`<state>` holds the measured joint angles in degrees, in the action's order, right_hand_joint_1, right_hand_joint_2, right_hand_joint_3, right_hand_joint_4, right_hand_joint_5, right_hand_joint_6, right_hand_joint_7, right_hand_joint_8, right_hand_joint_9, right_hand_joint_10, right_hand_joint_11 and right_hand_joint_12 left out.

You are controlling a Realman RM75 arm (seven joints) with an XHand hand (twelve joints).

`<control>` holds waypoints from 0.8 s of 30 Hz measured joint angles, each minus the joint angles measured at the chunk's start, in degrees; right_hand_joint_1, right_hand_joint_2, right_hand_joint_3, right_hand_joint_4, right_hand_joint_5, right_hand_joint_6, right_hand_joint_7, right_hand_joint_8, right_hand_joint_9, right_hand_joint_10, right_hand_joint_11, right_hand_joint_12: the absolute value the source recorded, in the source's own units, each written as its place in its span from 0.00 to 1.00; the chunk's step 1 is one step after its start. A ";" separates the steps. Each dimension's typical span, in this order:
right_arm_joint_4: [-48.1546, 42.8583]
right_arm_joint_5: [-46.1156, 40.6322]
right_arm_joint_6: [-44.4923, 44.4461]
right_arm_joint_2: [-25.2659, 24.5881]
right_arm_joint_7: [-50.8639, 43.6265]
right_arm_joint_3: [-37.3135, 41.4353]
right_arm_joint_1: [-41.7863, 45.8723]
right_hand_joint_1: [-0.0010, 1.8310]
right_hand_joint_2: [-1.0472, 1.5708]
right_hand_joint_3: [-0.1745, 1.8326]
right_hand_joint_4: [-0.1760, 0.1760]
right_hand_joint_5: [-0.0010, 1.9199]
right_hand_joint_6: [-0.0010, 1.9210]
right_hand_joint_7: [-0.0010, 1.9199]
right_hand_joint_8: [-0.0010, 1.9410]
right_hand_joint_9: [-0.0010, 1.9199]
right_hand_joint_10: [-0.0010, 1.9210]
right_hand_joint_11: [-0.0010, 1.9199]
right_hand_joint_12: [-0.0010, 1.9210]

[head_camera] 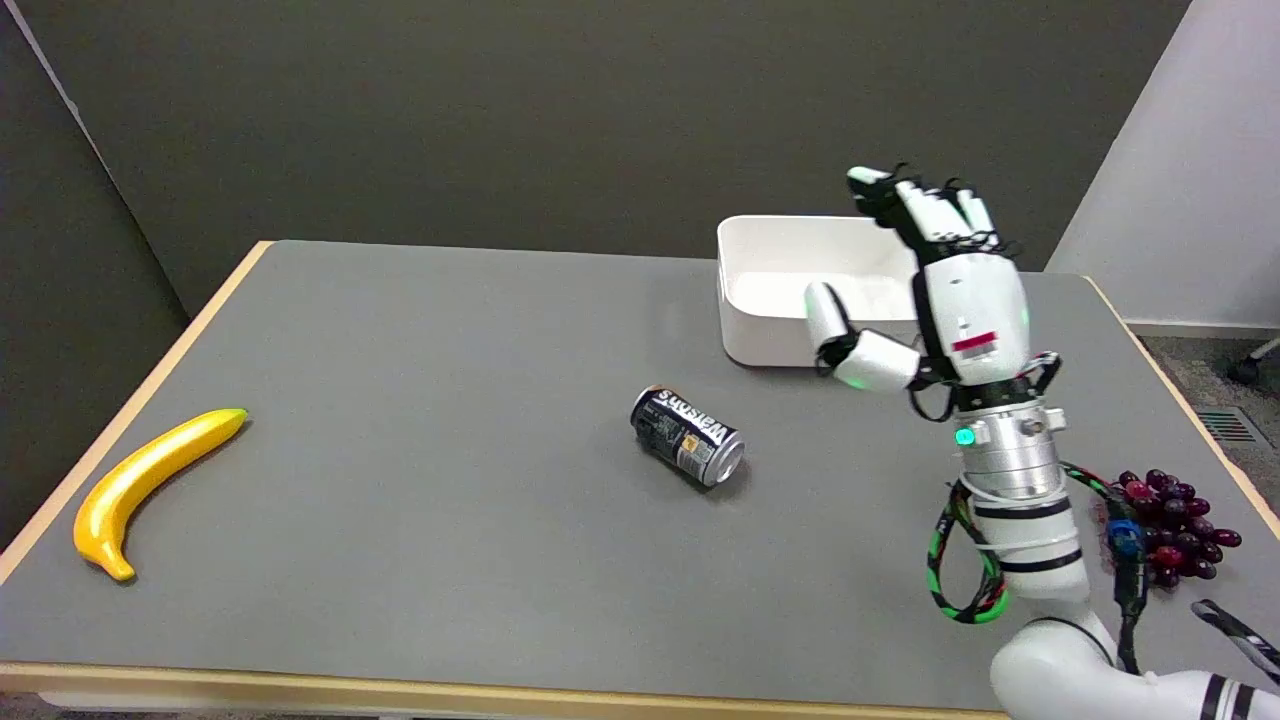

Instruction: Pick up the black can.

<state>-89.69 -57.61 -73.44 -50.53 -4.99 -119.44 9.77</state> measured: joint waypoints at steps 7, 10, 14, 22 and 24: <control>0.96 -1.00 -1.95 0.69 3.84 2.15 1.12 0.19 0.65 0.56 0.51 0.15 0.29 0.25 0.29 0.21 0.50 0.07 0.66; 1.46 -1.40 -2.67 0.91 5.29 2.88 1.57 0.19 0.65 0.56 0.51 0.15 0.29 0.25 0.29 0.21 0.50 0.07 0.66; 1.88 -1.66 -3.27 1.06 6.63 3.50 2.08 0.20 0.65 0.56 0.51 0.15 0.29 0.25 0.29 0.21 0.50 0.07 0.66; 1.51 -0.66 -1.23 1.38 7.95 3.96 2.69 0.22 0.65 0.56 0.47 0.14 0.29 0.23 0.28 0.19 0.49 0.06 0.66; 1.00 0.22 0.11 1.37 7.51 3.57 2.80 0.25 0.65 0.54 0.46 0.15 0.28 0.24 0.28 0.19 0.51 0.05 0.68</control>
<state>-88.69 -57.39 -73.33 -49.17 2.52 -115.87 12.57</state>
